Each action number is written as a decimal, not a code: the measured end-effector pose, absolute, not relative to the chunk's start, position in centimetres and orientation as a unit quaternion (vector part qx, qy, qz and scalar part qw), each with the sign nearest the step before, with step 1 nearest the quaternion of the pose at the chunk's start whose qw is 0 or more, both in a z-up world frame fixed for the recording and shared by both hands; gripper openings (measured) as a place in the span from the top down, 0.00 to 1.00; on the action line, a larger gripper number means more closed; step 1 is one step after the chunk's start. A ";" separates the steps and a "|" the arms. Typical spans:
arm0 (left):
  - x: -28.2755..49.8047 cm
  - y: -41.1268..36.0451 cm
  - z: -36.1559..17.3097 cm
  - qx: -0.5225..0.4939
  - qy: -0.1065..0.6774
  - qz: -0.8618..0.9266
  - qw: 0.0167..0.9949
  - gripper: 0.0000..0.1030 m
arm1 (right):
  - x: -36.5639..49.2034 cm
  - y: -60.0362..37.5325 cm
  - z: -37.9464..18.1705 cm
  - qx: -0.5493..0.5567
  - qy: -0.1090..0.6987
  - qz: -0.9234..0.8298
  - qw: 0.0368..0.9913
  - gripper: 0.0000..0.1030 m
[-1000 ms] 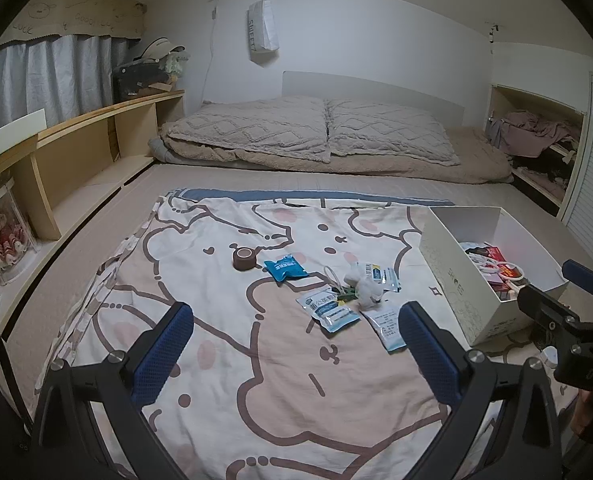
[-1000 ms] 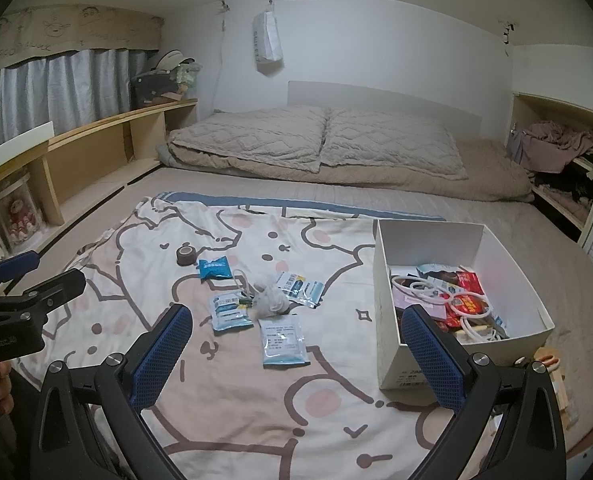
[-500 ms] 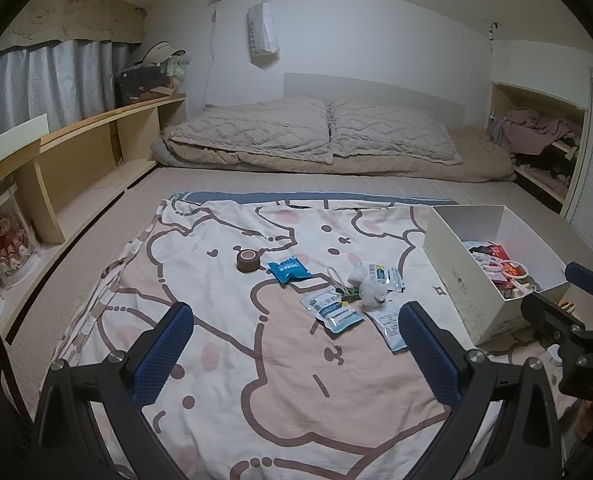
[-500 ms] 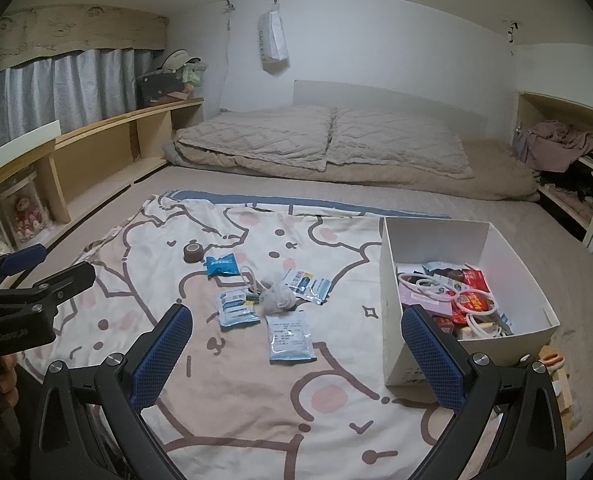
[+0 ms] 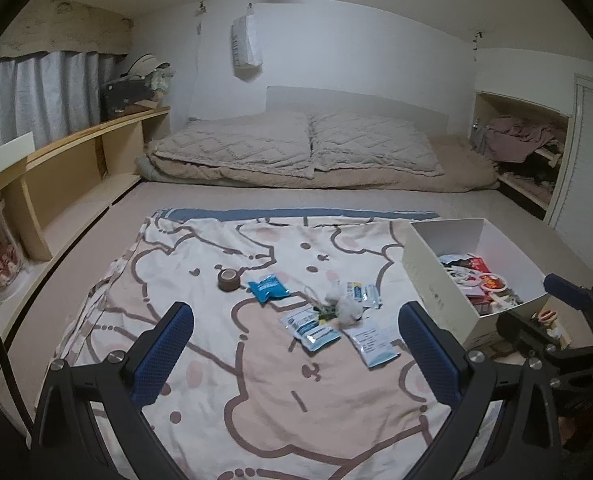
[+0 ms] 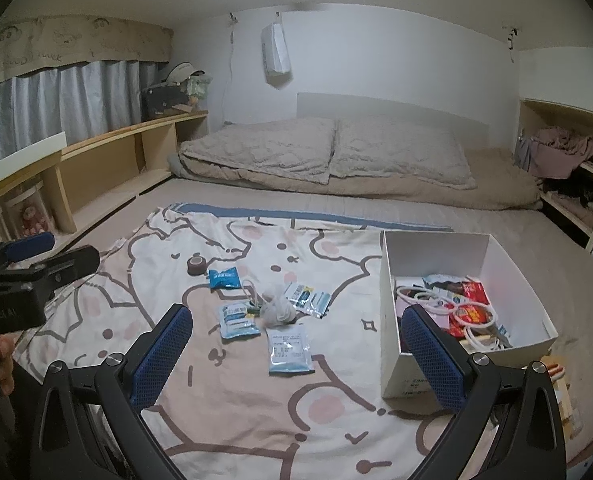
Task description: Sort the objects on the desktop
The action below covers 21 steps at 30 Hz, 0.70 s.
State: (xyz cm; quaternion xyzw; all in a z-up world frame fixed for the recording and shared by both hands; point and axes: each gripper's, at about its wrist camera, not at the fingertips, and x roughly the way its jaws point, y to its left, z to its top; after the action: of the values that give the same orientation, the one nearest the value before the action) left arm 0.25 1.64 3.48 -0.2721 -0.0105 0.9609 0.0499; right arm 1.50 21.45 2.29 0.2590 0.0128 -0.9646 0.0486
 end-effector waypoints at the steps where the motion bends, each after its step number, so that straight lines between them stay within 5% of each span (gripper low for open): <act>1: 0.2 1.8 3.8 -0.268 -0.006 0.962 0.052 0.00 | 1.5 21.6 2.3 0.258 0.012 -0.965 0.049 0.00; 21: -5.2 3.8 9.7 -0.187 0.028 0.976 0.106 0.00 | -0.8 22.4 2.5 0.249 -0.002 -0.967 0.050 0.00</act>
State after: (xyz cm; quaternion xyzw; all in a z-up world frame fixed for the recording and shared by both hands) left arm -5.19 3.76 9.72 -0.1872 0.0284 0.9762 0.1057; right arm -0.83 22.44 2.52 0.2495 -0.0015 -0.9671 0.0503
